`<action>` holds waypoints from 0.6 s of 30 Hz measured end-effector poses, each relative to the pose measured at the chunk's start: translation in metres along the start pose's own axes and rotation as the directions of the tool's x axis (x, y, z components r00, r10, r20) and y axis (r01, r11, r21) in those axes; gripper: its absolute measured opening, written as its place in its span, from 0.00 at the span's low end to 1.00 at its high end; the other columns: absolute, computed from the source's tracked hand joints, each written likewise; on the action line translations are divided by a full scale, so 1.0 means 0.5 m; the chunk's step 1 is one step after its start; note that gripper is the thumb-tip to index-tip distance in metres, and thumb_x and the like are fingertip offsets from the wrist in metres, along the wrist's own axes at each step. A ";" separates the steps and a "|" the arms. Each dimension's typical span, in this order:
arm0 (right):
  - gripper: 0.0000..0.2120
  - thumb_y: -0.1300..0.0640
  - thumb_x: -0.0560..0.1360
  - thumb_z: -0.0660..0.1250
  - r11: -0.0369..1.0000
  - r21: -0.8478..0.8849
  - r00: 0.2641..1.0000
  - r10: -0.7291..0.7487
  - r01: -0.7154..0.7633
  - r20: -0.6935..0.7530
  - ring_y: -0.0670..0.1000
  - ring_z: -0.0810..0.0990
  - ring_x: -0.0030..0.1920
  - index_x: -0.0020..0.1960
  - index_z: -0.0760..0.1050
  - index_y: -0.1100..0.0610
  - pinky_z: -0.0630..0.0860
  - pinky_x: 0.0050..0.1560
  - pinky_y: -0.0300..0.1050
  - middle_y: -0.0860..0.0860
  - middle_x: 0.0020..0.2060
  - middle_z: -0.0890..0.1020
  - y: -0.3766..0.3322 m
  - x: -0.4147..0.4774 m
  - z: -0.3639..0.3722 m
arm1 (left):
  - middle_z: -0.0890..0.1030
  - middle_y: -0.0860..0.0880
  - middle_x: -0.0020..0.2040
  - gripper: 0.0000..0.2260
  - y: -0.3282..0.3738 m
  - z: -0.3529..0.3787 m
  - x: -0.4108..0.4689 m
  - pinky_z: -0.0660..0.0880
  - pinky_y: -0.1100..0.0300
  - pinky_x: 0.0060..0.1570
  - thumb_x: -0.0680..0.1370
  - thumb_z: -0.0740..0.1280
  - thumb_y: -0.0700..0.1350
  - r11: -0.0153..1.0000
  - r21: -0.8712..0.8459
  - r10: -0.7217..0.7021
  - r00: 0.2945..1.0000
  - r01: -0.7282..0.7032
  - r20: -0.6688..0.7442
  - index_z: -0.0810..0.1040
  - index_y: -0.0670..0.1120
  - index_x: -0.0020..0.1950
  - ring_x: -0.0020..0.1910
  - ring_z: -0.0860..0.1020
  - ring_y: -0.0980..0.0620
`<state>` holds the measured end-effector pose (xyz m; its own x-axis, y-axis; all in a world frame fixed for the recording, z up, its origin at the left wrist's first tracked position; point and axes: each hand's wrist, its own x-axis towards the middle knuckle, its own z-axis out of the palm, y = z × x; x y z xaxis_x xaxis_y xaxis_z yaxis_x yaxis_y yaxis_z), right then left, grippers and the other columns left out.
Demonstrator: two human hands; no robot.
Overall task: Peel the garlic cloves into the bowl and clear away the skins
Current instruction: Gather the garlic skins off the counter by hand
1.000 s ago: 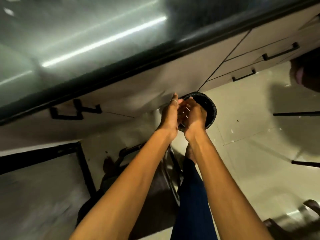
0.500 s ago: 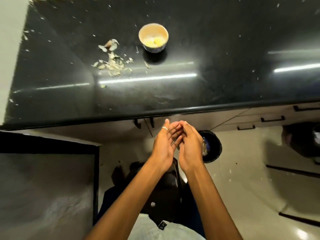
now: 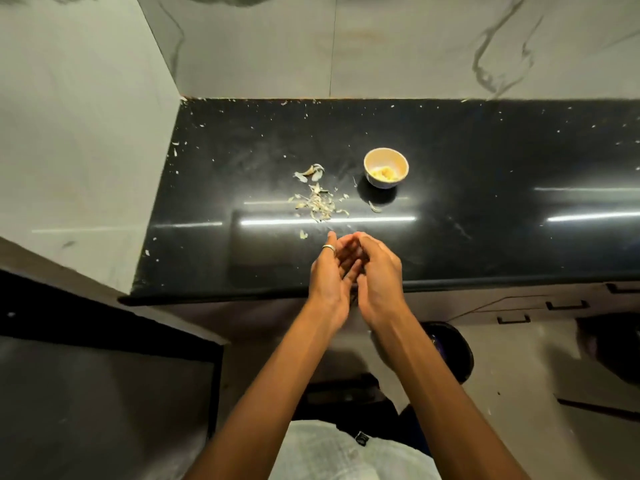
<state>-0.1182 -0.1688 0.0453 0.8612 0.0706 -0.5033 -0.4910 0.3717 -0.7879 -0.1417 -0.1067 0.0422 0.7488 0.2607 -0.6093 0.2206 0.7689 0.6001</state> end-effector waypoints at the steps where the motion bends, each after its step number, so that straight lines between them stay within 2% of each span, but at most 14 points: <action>1: 0.08 0.58 0.80 0.66 1.000 -0.019 1.000 -0.007 0.007 0.012 0.45 0.82 0.42 0.52 0.82 0.60 0.79 0.41 0.37 0.52 0.40 0.84 0.000 0.002 0.008 | 0.85 0.41 0.57 0.20 0.011 -0.003 0.004 0.77 0.54 0.64 0.83 0.61 0.55 1.000 0.005 0.006 1.000 -0.006 0.002 0.82 0.40 0.60 0.58 0.82 0.47; 5: 0.11 0.57 0.81 0.65 0.995 -0.094 0.999 -0.018 0.022 0.046 0.47 0.84 0.45 0.55 0.82 0.62 0.79 0.43 0.38 0.55 0.45 0.85 -0.008 0.034 0.019 | 0.86 0.43 0.53 0.19 0.026 0.012 0.032 0.78 0.55 0.61 0.84 0.61 0.55 0.999 0.015 0.030 0.999 -0.030 -0.017 0.83 0.42 0.57 0.56 0.83 0.48; 9: 0.08 0.58 0.81 0.65 0.986 -0.163 0.993 -0.018 0.037 0.116 0.48 0.85 0.46 0.51 0.82 0.58 0.79 0.43 0.37 0.52 0.43 0.86 -0.031 0.099 -0.001 | 0.86 0.44 0.50 0.18 0.013 0.063 0.078 0.79 0.55 0.58 0.84 0.60 0.54 0.997 0.022 0.082 0.992 -0.080 -0.093 0.83 0.41 0.56 0.54 0.83 0.49; 12: 0.08 0.56 0.81 0.66 0.929 -0.359 0.981 -0.023 0.093 0.193 0.49 0.85 0.53 0.57 0.80 0.56 0.80 0.52 0.44 0.51 0.50 0.86 -0.051 0.156 -0.029 | 0.86 0.42 0.53 0.18 -0.005 0.095 0.113 0.79 0.53 0.60 0.84 0.60 0.53 0.989 0.038 0.149 0.972 -0.145 -0.179 0.82 0.41 0.58 0.57 0.83 0.47; 14: 0.12 0.53 0.81 0.66 0.812 -0.543 0.966 -0.091 0.213 0.242 0.46 0.82 0.58 0.63 0.78 0.53 0.78 0.62 0.47 0.48 0.57 0.84 -0.064 0.180 -0.049 | 0.85 0.43 0.54 0.15 -0.012 0.087 0.129 0.79 0.53 0.60 0.84 0.61 0.51 0.976 0.077 0.217 0.945 -0.204 -0.245 0.81 0.41 0.57 0.57 0.83 0.47; 15: 0.14 0.52 0.81 0.66 0.717 -0.638 0.951 -0.123 0.282 0.282 0.46 0.79 0.61 0.66 0.76 0.53 0.75 0.65 0.45 0.48 0.61 0.82 -0.079 0.195 -0.063 | 0.85 0.44 0.53 0.14 -0.018 0.082 0.137 0.78 0.54 0.60 0.85 0.61 0.50 0.963 0.120 0.265 0.922 -0.240 -0.282 0.81 0.42 0.57 0.57 0.83 0.49; 18: 0.22 0.49 0.82 0.65 0.485 -0.758 0.898 -0.178 0.437 0.403 0.48 0.73 0.70 0.74 0.70 0.55 0.69 0.68 0.44 0.50 0.70 0.75 -0.096 0.246 -0.087 | 0.84 0.50 0.54 0.10 -0.014 0.043 0.149 0.77 0.56 0.61 0.84 0.62 0.47 0.862 0.403 0.464 0.798 -0.307 -0.385 0.81 0.48 0.58 0.58 0.82 0.53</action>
<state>0.0054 -0.2183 0.0059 0.9133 0.3707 -0.1686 0.0382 -0.4902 -0.8708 -0.0743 -0.1053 0.0039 0.4589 0.7897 -0.4071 0.2122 0.3476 0.9133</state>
